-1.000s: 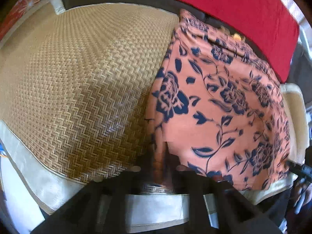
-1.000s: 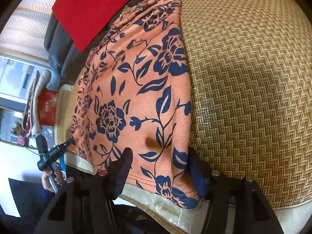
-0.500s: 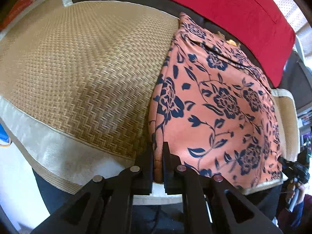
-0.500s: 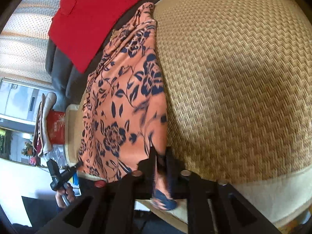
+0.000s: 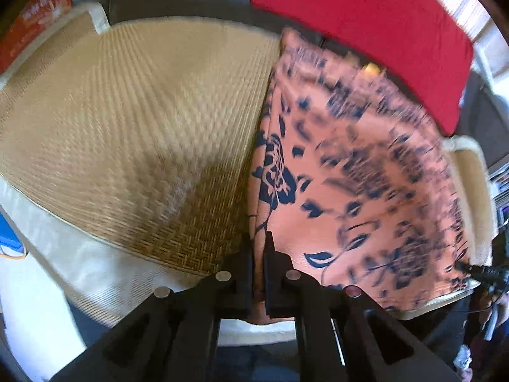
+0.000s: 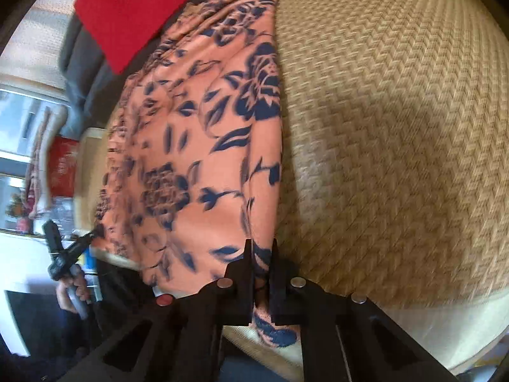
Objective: Fold small clothes
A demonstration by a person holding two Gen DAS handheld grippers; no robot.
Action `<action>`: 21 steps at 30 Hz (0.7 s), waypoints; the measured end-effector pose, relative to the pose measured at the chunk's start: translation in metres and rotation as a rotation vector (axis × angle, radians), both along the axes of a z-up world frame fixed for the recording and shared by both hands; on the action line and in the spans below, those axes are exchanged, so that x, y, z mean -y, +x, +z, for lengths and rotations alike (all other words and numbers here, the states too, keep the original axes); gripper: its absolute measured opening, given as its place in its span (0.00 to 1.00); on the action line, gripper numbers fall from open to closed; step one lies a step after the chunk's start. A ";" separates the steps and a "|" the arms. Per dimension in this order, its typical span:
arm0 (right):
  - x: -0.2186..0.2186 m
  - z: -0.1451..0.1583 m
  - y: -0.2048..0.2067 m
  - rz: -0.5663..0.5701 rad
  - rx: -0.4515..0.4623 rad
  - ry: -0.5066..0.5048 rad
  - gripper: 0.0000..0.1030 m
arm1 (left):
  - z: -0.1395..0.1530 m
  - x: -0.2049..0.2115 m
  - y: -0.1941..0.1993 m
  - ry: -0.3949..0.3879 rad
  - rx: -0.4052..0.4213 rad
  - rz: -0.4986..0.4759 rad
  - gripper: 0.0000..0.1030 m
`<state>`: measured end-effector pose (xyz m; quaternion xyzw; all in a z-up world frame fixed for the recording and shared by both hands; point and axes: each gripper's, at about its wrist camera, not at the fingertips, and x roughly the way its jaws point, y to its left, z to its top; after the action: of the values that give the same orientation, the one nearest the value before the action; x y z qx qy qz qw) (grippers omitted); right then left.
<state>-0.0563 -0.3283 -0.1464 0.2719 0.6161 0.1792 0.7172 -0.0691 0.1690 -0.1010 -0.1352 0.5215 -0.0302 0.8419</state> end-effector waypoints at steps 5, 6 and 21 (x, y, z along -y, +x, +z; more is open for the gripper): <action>0.021 0.009 -0.007 -0.066 0.039 0.078 0.06 | -0.020 -0.006 0.011 -0.013 -0.062 -0.007 0.05; 0.022 -0.004 -0.006 -0.064 0.007 0.082 0.06 | -0.028 -0.007 0.014 -0.017 -0.091 0.002 0.05; -0.022 -0.005 0.009 0.029 -0.014 -0.053 0.05 | -0.039 0.020 0.020 0.007 -0.102 -0.066 0.05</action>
<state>-0.0474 -0.3065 -0.1510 0.2451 0.6294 0.1716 0.7171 -0.0488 0.1488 -0.1404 -0.1165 0.5680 -0.0490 0.8133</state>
